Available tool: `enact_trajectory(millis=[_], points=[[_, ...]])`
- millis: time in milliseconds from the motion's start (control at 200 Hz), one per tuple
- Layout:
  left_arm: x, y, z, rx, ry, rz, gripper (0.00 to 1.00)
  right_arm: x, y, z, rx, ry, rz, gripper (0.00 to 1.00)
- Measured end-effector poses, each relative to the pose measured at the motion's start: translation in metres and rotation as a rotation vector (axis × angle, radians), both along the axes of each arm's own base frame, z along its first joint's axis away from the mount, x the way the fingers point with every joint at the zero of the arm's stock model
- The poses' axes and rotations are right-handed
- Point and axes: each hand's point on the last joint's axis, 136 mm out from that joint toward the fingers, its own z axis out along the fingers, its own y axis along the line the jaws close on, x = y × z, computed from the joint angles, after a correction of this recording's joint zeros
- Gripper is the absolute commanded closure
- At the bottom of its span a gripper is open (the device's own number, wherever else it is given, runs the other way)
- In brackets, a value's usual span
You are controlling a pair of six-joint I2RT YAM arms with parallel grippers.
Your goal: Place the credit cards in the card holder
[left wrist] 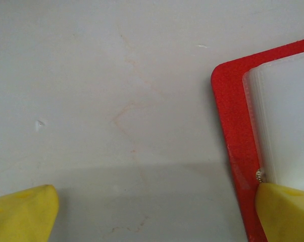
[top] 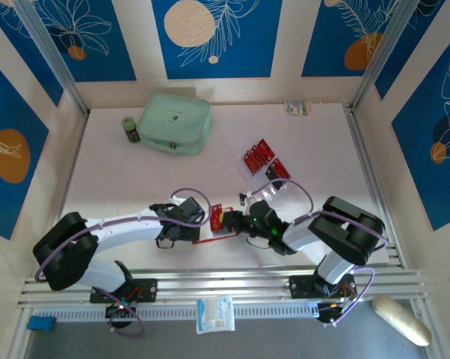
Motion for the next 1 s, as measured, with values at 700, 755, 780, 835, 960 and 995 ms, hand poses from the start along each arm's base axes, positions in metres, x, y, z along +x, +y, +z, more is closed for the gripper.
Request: enact_trajectory(millis=[700, 755, 780, 835, 960, 995], points=[[0.023, -0.033, 0.044, -0.084, -0.057, -0.04, 0.0, -0.001, -0.001, -0.012, 0.003, 0.04, -0.016, 1.0], [0.023, -0.034, 0.038, -0.076, -0.045, -0.042, 0.0, -0.001, -0.001, -0.012, 0.004, 0.042, -0.017, 1.0], [0.023, -0.034, 0.036, -0.072, -0.039, -0.042, 0.0, -0.001, -0.001, -0.012, 0.004, 0.042, -0.017, 1.0], [0.022, -0.035, 0.03, -0.063, -0.027, -0.045, 0.0, -0.001, -0.001, -0.012, 0.004, 0.042, -0.017, 1.0], [0.022, -0.036, 0.019, -0.048, -0.011, -0.046, 0.0, -0.001, -0.001, -0.012, 0.004, 0.043, -0.017, 1.0], [0.021, -0.035, 0.016, -0.043, -0.007, -0.046, 0.01, -0.001, -0.001, -0.012, 0.005, 0.043, -0.017, 1.0]])
